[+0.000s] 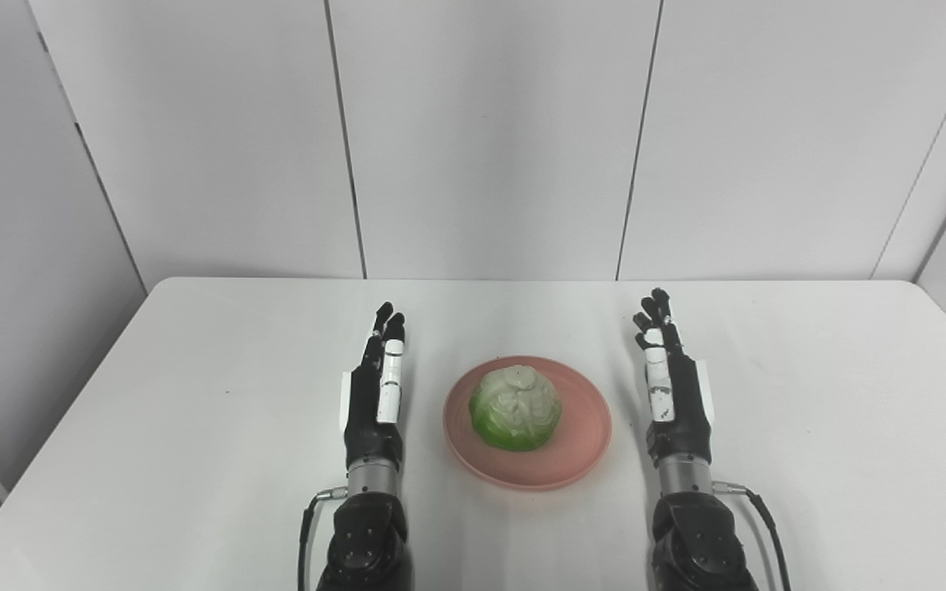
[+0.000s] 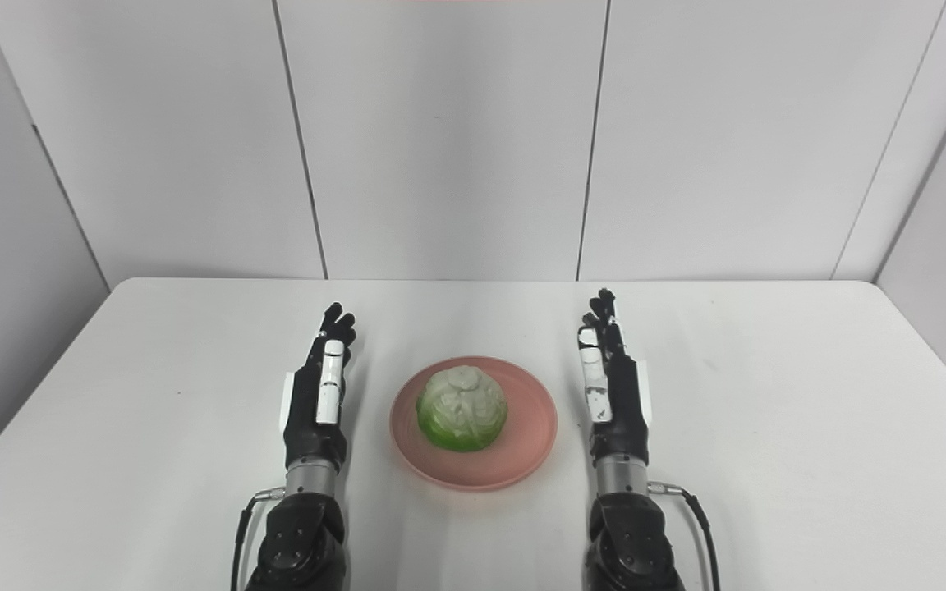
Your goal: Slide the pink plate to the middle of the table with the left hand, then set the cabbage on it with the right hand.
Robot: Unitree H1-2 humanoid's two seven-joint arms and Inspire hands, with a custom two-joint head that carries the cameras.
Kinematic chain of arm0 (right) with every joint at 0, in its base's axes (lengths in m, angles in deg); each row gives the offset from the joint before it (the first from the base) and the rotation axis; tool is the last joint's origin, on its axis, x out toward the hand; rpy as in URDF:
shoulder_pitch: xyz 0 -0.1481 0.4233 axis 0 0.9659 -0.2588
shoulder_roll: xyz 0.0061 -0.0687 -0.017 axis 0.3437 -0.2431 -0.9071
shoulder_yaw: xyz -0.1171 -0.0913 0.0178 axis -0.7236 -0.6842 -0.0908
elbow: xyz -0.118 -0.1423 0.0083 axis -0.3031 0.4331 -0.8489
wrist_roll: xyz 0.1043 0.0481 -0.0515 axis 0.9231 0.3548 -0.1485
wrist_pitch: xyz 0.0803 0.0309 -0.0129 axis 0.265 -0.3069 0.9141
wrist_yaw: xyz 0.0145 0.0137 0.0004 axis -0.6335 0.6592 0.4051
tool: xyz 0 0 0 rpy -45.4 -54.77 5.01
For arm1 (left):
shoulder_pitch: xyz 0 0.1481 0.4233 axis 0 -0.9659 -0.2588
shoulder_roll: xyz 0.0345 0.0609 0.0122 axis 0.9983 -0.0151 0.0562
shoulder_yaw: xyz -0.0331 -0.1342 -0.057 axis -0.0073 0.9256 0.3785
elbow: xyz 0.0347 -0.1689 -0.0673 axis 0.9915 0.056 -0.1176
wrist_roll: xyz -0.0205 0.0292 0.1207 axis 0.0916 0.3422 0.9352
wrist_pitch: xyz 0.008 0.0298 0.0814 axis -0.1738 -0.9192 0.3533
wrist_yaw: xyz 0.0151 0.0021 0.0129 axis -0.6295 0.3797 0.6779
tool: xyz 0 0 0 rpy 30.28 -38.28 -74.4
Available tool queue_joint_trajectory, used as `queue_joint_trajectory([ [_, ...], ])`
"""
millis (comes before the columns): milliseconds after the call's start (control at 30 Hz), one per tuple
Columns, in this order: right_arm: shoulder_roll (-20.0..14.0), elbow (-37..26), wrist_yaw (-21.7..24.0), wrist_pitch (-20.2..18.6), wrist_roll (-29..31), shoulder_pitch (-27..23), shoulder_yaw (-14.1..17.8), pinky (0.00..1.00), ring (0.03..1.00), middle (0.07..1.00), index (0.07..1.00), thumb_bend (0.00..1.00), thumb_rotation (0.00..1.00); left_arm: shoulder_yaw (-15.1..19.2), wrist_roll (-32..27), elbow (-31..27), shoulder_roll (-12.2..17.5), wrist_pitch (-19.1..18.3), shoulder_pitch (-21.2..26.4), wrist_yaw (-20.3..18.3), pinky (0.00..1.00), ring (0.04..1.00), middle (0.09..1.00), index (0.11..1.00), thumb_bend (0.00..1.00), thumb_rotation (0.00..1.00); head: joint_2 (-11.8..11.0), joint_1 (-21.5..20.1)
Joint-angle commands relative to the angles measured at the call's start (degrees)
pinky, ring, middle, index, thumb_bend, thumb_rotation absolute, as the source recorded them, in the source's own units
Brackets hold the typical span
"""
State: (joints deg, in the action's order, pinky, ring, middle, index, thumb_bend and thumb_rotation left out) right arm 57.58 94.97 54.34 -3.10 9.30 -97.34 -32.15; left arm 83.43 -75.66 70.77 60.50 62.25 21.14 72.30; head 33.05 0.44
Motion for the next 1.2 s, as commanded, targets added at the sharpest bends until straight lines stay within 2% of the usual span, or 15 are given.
queue_joint_trajectory([
  [0, -0.10, 2.11, 1.09, 2.49, 0.54, 1.07, 0.17, 0.98, 0.939, 0.951, 0.965, 0.86, 1.00, -0.53, 1.48, 1.30, 0.14, 3.01, 0.68, 0.54, 0.98, 0.937, 0.913, 0.891, 0.64, 0.89, 0.07, 0.01],
  [133, -0.21, 2.41, 1.32, 2.19, 0.64, 0.97, 0.08, 0.99, 0.943, 0.955, 0.968, 0.87, 1.00, -0.33, 0.91, 1.33, 0.08, 2.40, 0.86, 0.03, 0.97, 0.931, 0.909, 0.879, 0.65, 0.88, 0.15, -0.11],
  [433, 0.25, 2.23, 1.07, 0.67, 0.97, 1.29, 0.33, 1.00, 0.948, 0.958, 0.959, 0.83, 1.00, -0.76, 2.55, -0.45, 0.86, -0.94, 1.11, 0.41, 0.97, 0.931, 0.913, 0.876, 0.64, 0.93, 0.38, -0.18],
  [767, 0.22, 2.39, 0.17, -0.51, -0.68, 1.64, -0.19, 0.99, 0.963, 0.964, 0.966, 0.80, 1.00, -0.77, 0.46, -1.26, 0.88, -5.15, 0.93, -1.74, 1.00, 0.960, 0.940, 0.896, 0.67, 0.94, 0.36, -0.32],
  [1033, 0.12, 1.16, -0.68, -5.86, -1.70, 1.40, -0.05, 1.00, 0.982, 0.976, 0.956, 0.83, 1.00, -1.43, 1.93, -1.26, 1.03, -6.71, 1.16, -0.98, 1.00, 0.956, 0.943, 0.904, 0.67, 0.94, 0.21, -0.25],
  [1167, 0.28, 0.07, -1.11, -9.89, -1.68, 1.10, 0.14, 1.00, 0.994, 0.988, 0.958, 0.79, 1.00, -1.69, 2.39, -1.32, 0.99, -6.42, 1.09, -0.45, 0.98, 0.945, 0.936, 0.900, 0.66, 0.93, 0.21, -0.25],
])
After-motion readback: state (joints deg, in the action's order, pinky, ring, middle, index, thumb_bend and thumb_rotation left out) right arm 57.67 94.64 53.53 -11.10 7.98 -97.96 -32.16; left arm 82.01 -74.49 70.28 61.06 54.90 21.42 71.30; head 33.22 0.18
